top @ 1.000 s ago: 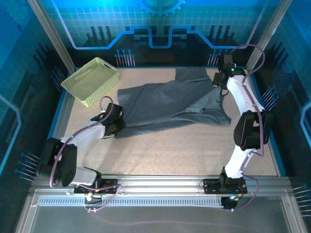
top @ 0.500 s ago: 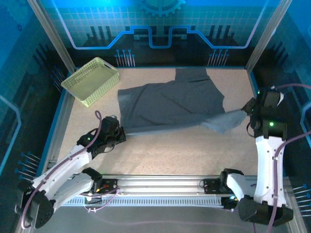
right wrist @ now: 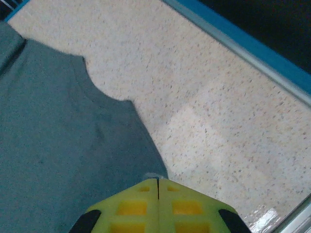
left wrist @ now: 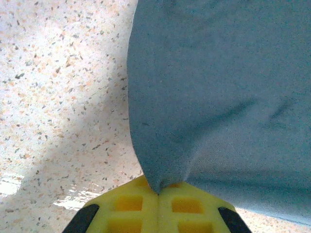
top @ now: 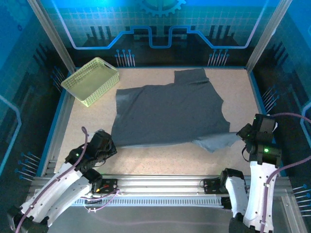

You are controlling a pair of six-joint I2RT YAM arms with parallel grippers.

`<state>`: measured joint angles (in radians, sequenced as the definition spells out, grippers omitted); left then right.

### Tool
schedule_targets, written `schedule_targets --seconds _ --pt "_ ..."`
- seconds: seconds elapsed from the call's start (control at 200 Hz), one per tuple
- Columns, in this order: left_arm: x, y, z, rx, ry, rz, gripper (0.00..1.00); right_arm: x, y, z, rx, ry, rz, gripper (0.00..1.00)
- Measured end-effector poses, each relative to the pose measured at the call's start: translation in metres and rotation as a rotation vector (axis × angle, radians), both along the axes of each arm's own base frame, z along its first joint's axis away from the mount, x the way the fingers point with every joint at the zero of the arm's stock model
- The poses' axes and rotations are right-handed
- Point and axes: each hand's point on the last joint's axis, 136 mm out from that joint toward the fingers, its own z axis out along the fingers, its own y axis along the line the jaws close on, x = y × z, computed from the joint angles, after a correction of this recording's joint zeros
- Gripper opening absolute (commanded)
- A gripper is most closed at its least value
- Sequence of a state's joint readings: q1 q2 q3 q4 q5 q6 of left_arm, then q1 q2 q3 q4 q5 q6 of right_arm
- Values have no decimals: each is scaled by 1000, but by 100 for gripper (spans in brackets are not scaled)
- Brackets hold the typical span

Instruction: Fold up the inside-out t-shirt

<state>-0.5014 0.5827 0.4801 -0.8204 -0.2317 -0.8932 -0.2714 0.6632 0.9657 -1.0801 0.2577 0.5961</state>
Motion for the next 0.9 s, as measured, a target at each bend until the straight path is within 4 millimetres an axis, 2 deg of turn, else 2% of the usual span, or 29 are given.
schedule_targets --seconds 0.1,0.23,0.38,0.515,0.735,0.9 --pt "-1 4 -10 44 49 7 0 5 6 -13 41 34 33 0" --pt "6 12 -14 135 100 31 0 29 13 -21 53 79 102 0" --pt "38 16 0 164 65 72 1 75 28 -16 -8 132 217 0" --pt "62 18 -5 189 78 82 1 119 33 -12 -77 150 260 0" --pt "89 13 -5 210 76 64 5 173 42 -21 -158 197 314 0" --pt "97 16 -11 221 90 70 6 209 56 -19 -206 196 368 0"
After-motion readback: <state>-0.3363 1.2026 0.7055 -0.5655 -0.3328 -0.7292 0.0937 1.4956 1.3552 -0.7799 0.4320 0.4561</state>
